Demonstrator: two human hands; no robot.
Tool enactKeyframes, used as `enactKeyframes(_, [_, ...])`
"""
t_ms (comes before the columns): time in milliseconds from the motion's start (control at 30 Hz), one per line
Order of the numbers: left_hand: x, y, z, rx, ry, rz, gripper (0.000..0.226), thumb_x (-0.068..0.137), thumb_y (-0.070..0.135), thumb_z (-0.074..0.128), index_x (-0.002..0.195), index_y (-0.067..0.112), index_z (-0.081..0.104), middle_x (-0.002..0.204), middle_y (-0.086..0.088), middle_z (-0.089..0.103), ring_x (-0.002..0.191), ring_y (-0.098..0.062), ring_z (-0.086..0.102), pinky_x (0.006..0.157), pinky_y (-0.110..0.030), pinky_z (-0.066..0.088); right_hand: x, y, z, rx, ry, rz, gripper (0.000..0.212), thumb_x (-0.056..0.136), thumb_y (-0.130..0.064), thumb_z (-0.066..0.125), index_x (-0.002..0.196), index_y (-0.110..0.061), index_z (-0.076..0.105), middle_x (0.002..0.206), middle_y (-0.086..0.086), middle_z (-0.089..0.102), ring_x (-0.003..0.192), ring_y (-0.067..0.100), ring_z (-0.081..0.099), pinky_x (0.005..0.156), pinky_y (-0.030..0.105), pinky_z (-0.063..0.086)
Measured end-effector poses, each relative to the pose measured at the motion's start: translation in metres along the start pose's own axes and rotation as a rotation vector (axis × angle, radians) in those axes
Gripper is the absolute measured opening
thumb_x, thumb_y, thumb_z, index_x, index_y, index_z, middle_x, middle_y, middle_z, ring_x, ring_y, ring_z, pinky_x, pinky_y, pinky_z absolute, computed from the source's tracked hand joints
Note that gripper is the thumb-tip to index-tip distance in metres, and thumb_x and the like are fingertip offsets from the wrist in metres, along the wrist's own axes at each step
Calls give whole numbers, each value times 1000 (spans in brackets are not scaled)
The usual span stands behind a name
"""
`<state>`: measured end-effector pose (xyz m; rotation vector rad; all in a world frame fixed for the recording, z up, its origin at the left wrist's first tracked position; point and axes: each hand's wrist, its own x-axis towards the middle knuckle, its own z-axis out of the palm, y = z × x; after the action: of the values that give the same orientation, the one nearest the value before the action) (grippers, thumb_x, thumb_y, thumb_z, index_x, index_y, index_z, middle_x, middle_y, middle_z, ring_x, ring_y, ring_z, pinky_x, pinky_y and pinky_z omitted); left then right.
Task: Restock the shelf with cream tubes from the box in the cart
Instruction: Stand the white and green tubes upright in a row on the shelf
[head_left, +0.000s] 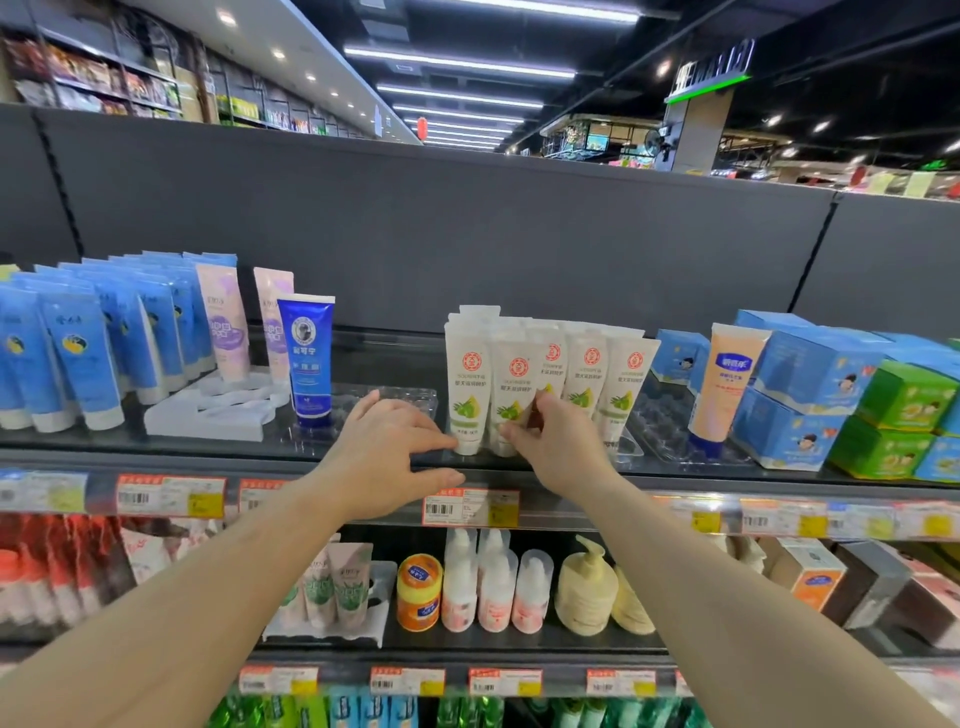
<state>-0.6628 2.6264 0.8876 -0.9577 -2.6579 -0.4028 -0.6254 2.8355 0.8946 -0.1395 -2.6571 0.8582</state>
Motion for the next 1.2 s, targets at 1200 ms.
enactKeyframes(1200, [-686, -244, -199, 361, -148, -1058, 59, 94, 63, 30, 148, 39, 27, 159, 5, 24, 148, -24, 15, 119, -51, 5, -386, -477, 392, -133, -624, -580, 61, 98, -52, 38, 151, -23, 27, 159, 3, 23, 147, 26, 14, 119, 45, 15])
